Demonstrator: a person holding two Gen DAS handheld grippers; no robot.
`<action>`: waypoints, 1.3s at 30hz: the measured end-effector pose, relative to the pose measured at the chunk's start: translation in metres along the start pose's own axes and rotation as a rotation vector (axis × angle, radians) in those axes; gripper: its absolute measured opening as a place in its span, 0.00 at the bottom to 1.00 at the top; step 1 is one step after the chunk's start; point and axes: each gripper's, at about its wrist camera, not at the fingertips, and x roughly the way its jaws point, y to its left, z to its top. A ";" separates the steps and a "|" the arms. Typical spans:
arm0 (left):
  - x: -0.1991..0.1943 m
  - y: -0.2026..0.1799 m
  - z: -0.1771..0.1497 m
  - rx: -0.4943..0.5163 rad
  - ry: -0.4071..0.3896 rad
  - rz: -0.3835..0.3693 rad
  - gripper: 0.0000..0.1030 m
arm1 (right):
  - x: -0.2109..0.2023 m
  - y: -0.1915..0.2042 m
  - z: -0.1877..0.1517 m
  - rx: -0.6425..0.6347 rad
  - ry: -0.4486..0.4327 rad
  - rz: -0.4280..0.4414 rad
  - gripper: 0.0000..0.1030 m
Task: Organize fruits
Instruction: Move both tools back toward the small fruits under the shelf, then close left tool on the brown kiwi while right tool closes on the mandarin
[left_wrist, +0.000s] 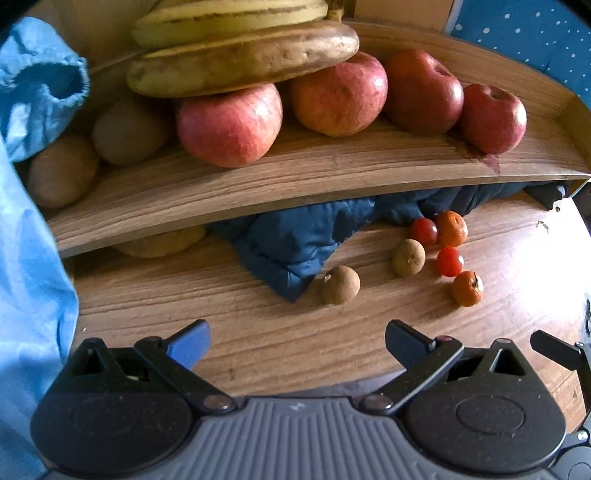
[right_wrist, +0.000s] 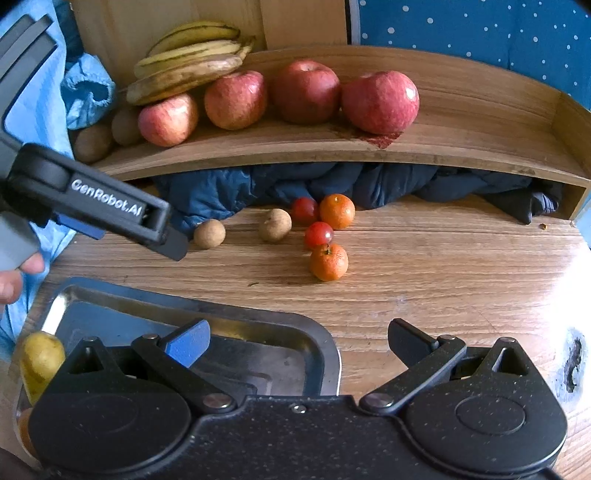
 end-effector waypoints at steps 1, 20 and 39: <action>0.002 0.001 0.002 0.001 0.003 -0.002 0.99 | 0.002 -0.001 0.001 0.001 0.003 -0.005 0.99; 0.035 -0.009 0.019 0.064 0.024 -0.086 0.99 | 0.037 -0.009 0.024 0.028 0.018 -0.049 0.99; 0.039 -0.003 0.031 0.037 0.011 -0.135 0.65 | 0.055 -0.006 0.035 0.018 0.016 -0.036 0.72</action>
